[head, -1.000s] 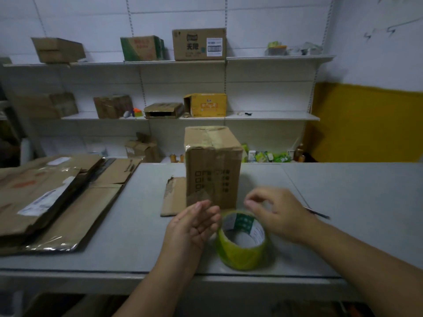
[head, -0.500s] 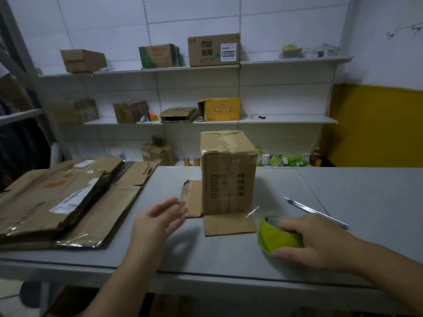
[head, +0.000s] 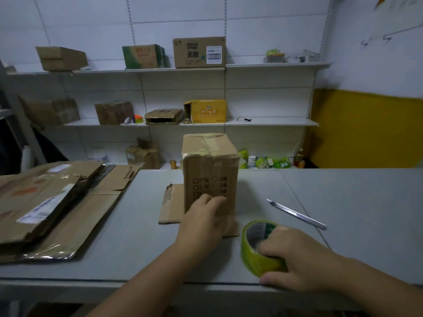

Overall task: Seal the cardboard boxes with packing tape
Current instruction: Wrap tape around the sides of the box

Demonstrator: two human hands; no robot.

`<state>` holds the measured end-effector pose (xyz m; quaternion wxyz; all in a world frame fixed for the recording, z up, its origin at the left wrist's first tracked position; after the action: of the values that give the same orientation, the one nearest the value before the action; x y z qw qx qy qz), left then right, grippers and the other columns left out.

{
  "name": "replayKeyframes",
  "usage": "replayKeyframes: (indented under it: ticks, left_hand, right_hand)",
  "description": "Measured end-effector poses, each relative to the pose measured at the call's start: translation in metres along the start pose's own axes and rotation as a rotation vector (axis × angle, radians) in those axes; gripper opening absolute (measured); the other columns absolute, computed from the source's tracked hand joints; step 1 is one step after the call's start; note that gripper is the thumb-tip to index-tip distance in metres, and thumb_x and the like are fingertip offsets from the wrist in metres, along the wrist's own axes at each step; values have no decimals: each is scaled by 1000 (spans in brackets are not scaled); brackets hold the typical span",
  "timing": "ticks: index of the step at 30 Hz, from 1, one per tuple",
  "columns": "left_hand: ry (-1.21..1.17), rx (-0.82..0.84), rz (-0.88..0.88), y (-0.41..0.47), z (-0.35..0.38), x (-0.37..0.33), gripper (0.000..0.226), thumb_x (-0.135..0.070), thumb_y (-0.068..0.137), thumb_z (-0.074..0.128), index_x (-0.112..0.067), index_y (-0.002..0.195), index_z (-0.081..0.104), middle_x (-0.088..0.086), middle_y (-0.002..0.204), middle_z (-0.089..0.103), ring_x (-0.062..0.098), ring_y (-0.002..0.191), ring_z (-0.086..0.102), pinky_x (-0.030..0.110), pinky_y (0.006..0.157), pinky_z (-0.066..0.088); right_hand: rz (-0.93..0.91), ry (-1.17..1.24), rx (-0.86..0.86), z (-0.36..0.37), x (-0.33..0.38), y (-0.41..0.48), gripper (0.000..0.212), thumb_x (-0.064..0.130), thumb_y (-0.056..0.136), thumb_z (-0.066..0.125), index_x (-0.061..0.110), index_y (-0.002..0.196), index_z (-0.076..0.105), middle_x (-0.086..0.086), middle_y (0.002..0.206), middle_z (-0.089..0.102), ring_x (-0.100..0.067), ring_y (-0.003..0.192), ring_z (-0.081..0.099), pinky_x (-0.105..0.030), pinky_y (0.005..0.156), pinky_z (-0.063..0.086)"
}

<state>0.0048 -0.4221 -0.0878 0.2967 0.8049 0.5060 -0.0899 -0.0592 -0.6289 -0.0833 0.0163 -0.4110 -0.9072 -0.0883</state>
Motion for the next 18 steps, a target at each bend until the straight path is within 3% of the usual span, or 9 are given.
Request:
replayKeyframes:
  ticks: [3, 7, 9, 11, 13, 16, 18]
  left_hand:
    - [223, 53, 143, 5, 3, -4, 54, -30, 93, 49, -32, 143, 30, -4, 122, 39, 15, 111, 42, 31, 92, 44]
    - [501, 142, 399, 19, 9, -21, 52, -26, 92, 50, -28, 142, 33, 2, 145, 26, 22, 129, 27, 34, 102, 30]
    - [579, 196, 495, 28, 8, -27, 36, -27, 91, 53, -26, 126, 50, 2, 140, 38, 22, 124, 31, 34, 97, 30]
    - [639, 221, 555, 33, 1, -29, 18, -32, 91, 52, -25, 106, 59, -1, 114, 58, 19, 110, 44, 32, 87, 31]
    - [594, 263, 557, 32, -8, -28, 17, -32, 92, 50, -25, 105, 60, -3, 104, 63, 18, 104, 52, 31, 89, 36]
    - [362, 353, 390, 20, -31, -32, 33, -29, 94, 51, -31, 126, 53, -6, 119, 61, 13, 111, 56, 30, 97, 44]
    - [256, 392, 288, 14, -49, -33, 29, -32, 89, 58, -31, 119, 60, -10, 114, 63, 7, 103, 59, 25, 93, 48]
  right_hand:
    - [4, 1, -4, 1, 0, 0, 44, 70, 80, 47, 27, 78, 51, 11, 77, 55, -10, 72, 45, -24, 73, 36]
    - [14, 22, 6, 0, 0, 0, 47, 71, 80, 46, 25, 85, 56, 12, 81, 57, -7, 77, 47, -24, 82, 39]
    - [15, 32, 10, -1, 1, 0, 48, 72, 79, 46, 25, 87, 56, 13, 82, 57, -5, 77, 47, -19, 81, 37]
    - [30, 50, 34, -4, 1, -3, 52, 74, 80, 41, 26, 93, 57, 13, 86, 58, -3, 81, 48, -16, 82, 35]
    - [49, 84, 60, -8, -3, -12, 54, 75, 79, 39, 27, 95, 58, 12, 87, 57, -1, 85, 47, -18, 82, 37]
    - [75, 166, 28, -21, -8, -29, 42, 79, 77, 41, 41, 89, 53, 15, 82, 51, 3, 84, 46, -23, 77, 42]
    - [84, 167, -7, -33, -9, -38, 32, 79, 75, 46, 50, 86, 49, 17, 80, 51, 3, 81, 48, -25, 73, 44]
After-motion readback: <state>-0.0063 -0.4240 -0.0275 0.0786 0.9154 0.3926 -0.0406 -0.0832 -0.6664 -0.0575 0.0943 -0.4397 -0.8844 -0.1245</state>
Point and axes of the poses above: each hand's wrist, its own y-axis towards the middle knuckle, its own z-axis out of the palm, x = y × z, the point moved 1 cm from there along y, towards the middle knuckle
